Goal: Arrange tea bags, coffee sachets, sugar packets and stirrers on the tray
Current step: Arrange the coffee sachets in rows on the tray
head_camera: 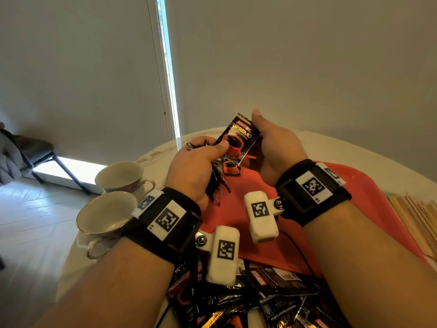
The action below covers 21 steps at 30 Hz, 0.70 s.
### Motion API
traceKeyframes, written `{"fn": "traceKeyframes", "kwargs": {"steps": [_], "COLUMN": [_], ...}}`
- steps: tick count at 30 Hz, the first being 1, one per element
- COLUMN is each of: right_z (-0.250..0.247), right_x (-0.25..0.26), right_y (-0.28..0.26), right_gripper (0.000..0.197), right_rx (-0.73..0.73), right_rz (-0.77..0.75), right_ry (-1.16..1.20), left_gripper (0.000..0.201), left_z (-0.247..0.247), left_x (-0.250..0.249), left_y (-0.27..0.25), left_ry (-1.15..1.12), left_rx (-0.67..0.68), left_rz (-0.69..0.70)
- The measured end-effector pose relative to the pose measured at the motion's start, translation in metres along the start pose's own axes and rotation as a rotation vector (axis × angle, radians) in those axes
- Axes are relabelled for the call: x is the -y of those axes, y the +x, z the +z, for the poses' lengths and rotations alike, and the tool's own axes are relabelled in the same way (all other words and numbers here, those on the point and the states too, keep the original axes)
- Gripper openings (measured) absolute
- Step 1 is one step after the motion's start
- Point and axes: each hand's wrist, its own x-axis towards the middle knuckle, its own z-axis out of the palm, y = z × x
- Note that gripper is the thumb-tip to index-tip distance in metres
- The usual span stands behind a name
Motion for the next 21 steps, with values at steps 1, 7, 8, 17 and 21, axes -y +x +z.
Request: {"fn": "traceKeyframes", "kwargs": {"steps": [1,7,8,17,21], "right_z": [-0.001,-0.011,-0.016,-0.03,-0.022], "right_x": [0.0,0.001,-0.002,-0.036,-0.035], "right_y": [-0.001,0.002,0.007,0.038,0.043], "right_gripper": [0.054,0.019,0.014,0.005,0.007], "right_rx": [0.052,0.159,0.094,-0.115,-0.095], "right_rz": [0.019,-0.072,-0.061,0.269,0.294], "right_ry": [0.008,-0.094,-0.067,-0.402,-0.473], "left_gripper": [0.024,0.018,0.02,0.018,0.012], "left_z": [0.0,-0.001,0.0,-0.005,-0.005], "left_x": [0.0,-0.004,-0.005,-0.009,-0.009], "left_y": [0.001,0.001,-0.001,0.004,0.004], "left_ry": [-0.019,-0.024,-0.03,-0.12,-0.123], "left_rx": [-0.006,-0.087,-0.094,-0.163,-0.188], "left_rz": [-0.015,0.01,0.019,-0.057,-0.048]}}
